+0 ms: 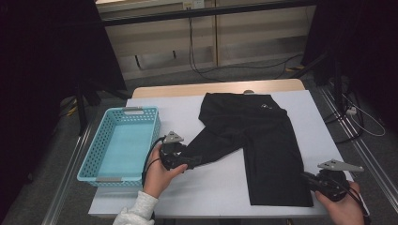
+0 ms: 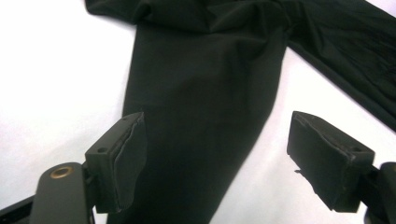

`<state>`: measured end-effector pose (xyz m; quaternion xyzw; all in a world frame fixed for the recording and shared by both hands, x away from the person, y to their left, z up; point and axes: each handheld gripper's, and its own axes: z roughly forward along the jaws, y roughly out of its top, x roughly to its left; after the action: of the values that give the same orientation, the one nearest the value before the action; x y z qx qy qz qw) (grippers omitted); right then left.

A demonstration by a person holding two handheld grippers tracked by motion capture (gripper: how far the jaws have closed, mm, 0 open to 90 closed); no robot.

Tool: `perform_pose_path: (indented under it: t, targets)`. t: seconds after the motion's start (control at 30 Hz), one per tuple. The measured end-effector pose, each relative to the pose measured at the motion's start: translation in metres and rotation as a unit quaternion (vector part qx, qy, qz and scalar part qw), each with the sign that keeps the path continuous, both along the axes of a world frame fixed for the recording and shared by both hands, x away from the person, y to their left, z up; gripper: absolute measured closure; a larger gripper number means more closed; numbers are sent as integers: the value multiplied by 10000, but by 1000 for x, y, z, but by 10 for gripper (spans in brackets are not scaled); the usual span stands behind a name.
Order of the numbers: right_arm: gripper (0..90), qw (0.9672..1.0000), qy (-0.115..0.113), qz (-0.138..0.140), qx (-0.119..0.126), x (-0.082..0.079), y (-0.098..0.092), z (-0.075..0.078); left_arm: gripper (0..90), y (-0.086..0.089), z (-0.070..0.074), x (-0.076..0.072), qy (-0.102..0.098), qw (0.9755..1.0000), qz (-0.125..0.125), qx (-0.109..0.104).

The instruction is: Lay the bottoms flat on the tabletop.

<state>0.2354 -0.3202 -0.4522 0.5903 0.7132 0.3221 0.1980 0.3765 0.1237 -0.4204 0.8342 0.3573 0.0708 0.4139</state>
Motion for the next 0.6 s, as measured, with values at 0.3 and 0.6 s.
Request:
perform_pose_path:
  t: [0.3, 0.6]
  targets:
    - [900, 9998, -6, 157, 119, 0, -6, 1, 207, 1, -3, -4, 30, 10000, -28, 41]
    - [900, 9997, -45, -247, 75, -6, -37, 4, 207, 2, -5, -5, 47, 10000, -13, 41]
